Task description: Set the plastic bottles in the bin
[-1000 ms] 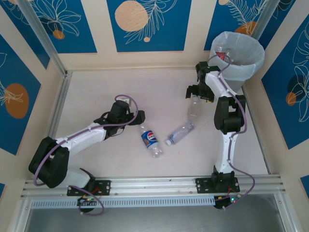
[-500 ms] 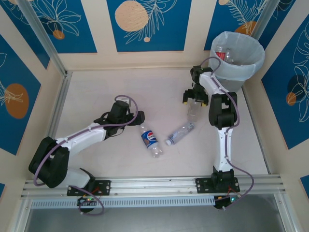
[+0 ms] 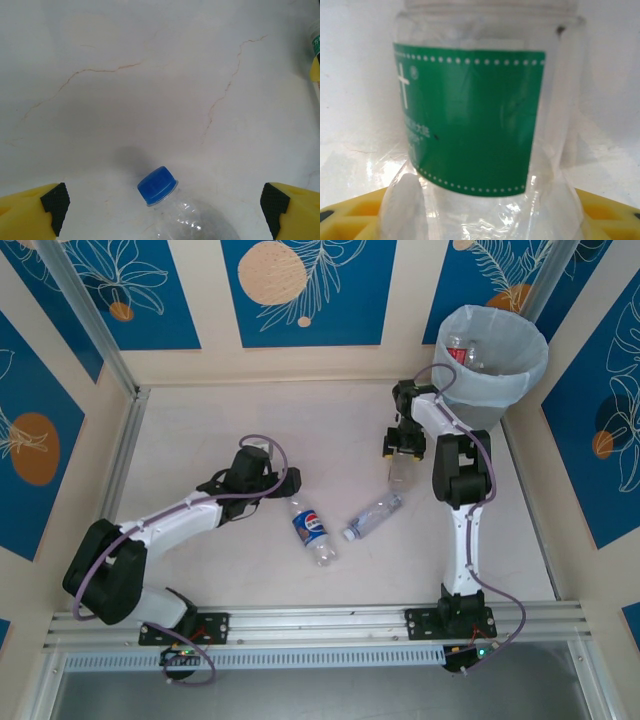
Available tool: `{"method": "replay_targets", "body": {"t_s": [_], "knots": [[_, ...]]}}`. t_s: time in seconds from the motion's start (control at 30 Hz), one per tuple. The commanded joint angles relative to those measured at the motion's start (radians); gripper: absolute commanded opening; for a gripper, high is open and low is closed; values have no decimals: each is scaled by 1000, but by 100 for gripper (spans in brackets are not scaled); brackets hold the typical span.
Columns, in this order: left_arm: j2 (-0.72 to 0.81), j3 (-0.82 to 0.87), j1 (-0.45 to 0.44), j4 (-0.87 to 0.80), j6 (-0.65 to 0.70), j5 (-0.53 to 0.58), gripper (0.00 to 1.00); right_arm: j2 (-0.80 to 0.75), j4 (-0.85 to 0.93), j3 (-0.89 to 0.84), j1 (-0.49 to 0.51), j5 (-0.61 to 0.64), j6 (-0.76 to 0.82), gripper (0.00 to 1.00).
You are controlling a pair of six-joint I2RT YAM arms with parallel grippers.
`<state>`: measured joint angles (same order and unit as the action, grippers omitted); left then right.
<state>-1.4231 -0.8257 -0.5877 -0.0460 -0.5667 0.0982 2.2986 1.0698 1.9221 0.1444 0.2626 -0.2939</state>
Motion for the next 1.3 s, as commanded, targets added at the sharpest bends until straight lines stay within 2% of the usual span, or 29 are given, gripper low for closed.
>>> {"method": "replay_targets", "body": {"t_s": [0.0,0.27,0.43,0.6,1.0,1.27], "knots": [[-8,-27,-9,-14,5,1,99,-82,-42,-32,14,7,32,54],[-3,-20,-9,-12,2,4,99,-195,-123,-97,42,28,46,53],[3,-15,-9,-12,0,6,99,-291,-222,-167,84,125,82,49],[9,-6,-9,-9,-2,9,99,-401,-335,-243,107,168,115,46],[40,11,-8,-12,-7,22,99,-589,-533,-366,116,167,174,42],[33,10,-9,-3,-17,18,99,-706,-688,-416,116,157,267,41]]}}
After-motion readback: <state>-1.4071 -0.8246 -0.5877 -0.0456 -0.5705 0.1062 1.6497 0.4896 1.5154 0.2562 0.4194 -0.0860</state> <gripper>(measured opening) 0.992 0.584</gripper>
